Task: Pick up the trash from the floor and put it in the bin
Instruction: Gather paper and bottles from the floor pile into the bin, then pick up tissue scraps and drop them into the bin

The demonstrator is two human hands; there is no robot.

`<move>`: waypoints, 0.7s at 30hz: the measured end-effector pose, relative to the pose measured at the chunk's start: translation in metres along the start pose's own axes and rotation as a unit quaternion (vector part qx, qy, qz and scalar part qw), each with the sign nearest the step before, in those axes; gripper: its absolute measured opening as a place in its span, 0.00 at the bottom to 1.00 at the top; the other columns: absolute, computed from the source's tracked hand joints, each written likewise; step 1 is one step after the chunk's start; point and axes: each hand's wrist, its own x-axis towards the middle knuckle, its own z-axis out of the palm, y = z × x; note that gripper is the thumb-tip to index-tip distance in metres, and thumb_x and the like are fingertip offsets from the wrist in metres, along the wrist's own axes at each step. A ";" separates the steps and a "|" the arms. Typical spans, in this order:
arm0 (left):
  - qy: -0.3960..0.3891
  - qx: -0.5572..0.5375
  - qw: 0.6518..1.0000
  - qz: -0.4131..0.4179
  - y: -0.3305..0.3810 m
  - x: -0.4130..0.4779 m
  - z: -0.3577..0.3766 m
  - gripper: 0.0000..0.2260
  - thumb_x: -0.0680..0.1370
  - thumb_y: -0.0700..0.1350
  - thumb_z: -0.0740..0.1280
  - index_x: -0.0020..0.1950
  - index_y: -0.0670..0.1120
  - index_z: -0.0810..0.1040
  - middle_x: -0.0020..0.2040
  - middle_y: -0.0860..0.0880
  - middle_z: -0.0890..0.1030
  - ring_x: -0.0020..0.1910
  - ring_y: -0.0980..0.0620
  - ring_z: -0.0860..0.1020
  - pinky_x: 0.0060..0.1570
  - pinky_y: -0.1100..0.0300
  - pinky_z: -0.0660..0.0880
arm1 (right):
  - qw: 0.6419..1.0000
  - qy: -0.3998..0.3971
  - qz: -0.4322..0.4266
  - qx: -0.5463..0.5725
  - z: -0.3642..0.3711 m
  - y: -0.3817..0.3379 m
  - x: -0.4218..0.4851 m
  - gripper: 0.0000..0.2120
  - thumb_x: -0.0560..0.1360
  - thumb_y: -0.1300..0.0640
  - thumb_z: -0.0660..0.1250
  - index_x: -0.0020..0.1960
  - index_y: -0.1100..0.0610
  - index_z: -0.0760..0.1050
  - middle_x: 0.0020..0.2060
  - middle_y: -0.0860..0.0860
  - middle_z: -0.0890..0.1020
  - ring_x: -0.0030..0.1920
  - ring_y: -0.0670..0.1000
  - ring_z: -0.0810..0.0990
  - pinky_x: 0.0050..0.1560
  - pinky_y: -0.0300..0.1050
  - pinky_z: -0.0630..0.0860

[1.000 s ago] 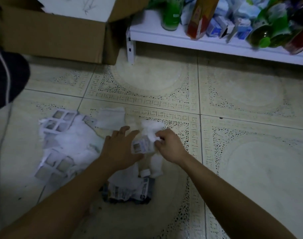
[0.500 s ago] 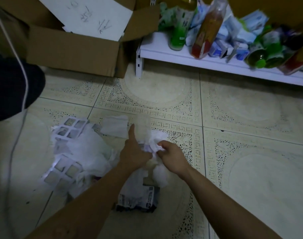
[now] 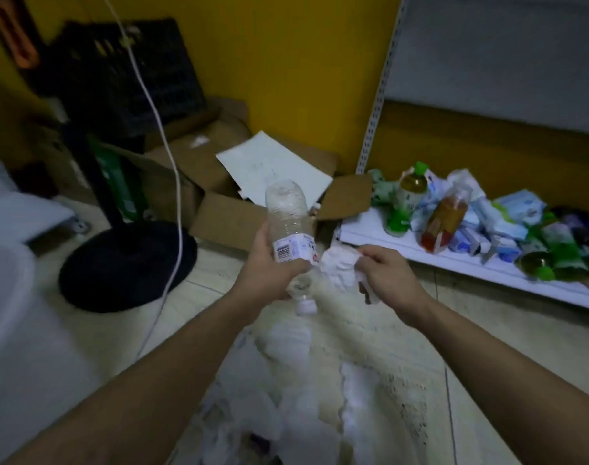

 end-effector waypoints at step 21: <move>0.317 0.425 0.847 -0.042 0.089 -0.176 -0.346 0.38 0.67 0.51 0.75 0.73 0.53 0.62 0.55 0.53 0.77 0.50 0.52 0.78 0.49 0.62 0.72 | 0.918 -0.336 -0.198 0.070 0.322 -0.232 -0.039 0.04 0.71 0.59 0.65 0.39 0.53 0.77 0.33 0.47 0.78 0.35 0.47 0.76 0.31 0.35 0.69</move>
